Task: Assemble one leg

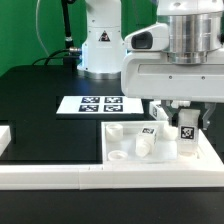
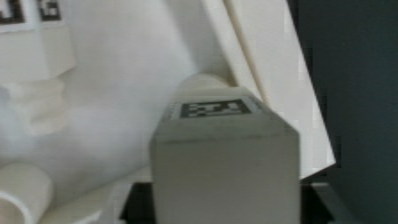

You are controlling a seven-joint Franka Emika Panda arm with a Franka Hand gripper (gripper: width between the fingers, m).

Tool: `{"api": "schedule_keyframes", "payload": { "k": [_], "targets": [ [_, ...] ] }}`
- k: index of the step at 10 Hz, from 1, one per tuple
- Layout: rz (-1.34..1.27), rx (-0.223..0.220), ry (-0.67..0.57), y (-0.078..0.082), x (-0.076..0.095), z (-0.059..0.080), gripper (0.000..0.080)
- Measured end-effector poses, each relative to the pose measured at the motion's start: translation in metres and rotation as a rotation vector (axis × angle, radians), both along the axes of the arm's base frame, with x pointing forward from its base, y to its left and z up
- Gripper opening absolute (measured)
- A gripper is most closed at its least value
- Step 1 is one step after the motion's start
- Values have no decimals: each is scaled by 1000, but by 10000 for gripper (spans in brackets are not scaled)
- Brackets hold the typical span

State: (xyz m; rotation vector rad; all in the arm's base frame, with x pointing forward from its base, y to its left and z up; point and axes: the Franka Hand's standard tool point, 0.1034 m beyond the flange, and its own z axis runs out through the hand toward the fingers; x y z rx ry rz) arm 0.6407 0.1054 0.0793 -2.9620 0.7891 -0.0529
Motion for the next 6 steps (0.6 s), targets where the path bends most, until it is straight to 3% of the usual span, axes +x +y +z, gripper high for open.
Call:
{"api": "schedule_keyframes", "payload": {
  "k": [2, 4, 6],
  "targets": [
    [-148, 7, 10, 1, 0, -1, 285],
    [-468, 8, 28, 2, 0, -1, 285],
    [-845, 54, 56, -1, 2, -3, 285]
  ]
}}
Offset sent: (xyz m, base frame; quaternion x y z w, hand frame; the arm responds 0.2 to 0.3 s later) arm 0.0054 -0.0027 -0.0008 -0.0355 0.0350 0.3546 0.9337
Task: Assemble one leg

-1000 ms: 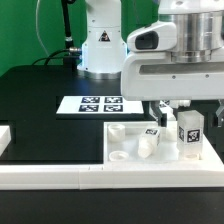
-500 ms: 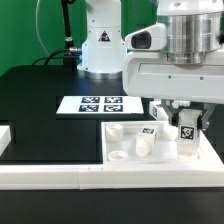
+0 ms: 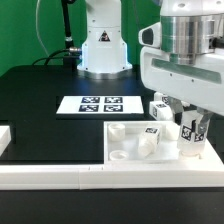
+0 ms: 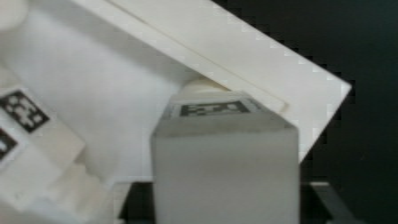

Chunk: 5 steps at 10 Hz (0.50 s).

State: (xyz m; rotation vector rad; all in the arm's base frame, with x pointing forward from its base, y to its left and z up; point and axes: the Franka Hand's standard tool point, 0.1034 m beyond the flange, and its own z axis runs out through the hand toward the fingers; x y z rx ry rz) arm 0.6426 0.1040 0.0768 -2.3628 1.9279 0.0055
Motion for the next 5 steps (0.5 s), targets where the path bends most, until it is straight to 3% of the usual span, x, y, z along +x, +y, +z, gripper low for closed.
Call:
{"api": "schedule_keyframes", "payload": {
  "k": [2, 4, 5],
  "targets": [
    [-196, 56, 0, -4, -2, -1, 287],
    [-230, 54, -8, -4, -3, -2, 287],
    [-181, 44, -10, -2, -4, -2, 375]
  ]
}}
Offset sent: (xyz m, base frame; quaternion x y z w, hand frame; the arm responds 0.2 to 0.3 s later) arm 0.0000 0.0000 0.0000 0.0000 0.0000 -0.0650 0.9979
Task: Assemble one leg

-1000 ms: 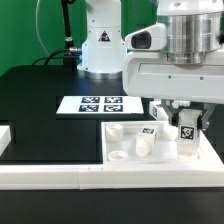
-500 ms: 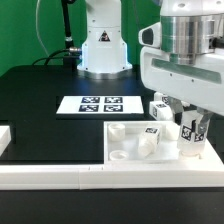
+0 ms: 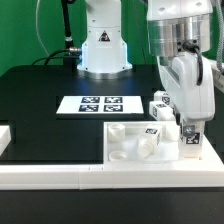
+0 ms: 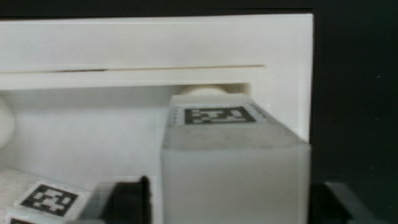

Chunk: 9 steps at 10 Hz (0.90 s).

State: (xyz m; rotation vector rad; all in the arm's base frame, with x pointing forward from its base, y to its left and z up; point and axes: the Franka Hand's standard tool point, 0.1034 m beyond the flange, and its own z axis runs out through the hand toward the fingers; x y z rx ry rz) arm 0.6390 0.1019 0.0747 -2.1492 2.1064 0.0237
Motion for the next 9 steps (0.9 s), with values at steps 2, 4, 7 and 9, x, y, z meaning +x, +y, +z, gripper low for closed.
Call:
{"api": "schedule_keyframes", "payload": {
  "k": [2, 4, 7, 9],
  "targets": [
    [425, -72, -35, 11, 1, 2, 619],
    [614, -79, -48, 21, -4, 2, 641],
    [926, -121, -65, 19, -4, 1, 648],
    [1301, -164, -83, 14, -2, 1, 649]
  ]
}}
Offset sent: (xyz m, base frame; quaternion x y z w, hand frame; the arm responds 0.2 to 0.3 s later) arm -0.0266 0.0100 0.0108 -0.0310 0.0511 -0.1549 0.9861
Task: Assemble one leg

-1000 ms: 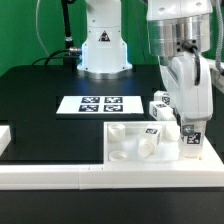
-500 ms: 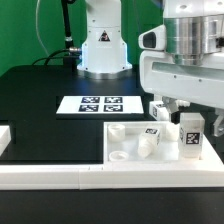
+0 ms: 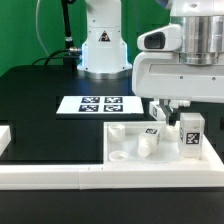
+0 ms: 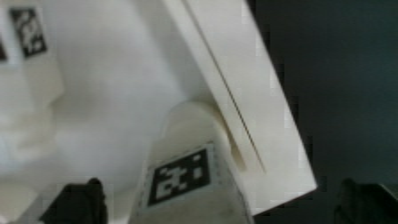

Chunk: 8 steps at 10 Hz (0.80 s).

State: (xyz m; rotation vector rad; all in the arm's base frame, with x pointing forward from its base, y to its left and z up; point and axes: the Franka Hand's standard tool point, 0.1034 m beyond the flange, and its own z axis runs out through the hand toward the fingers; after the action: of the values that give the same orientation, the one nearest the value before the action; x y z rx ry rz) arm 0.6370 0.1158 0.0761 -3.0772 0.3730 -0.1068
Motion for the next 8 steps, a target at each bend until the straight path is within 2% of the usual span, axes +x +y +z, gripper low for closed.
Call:
{"api": "schedule_keyframes", "payload": {
  "k": [2, 3, 4, 5, 6, 8],
  "targets": [
    [49, -6, -3, -3, 1, 0, 649],
    [30, -5, -2, -3, 1, -1, 535],
    [31, -5, -2, -4, 1, -1, 364],
    [-4, 0, -1, -3, 1, -1, 364],
    [-91, 7, 2, -3, 1, -1, 284],
    [-222, 17, 6, -3, 1, -1, 284]
  ]
}}
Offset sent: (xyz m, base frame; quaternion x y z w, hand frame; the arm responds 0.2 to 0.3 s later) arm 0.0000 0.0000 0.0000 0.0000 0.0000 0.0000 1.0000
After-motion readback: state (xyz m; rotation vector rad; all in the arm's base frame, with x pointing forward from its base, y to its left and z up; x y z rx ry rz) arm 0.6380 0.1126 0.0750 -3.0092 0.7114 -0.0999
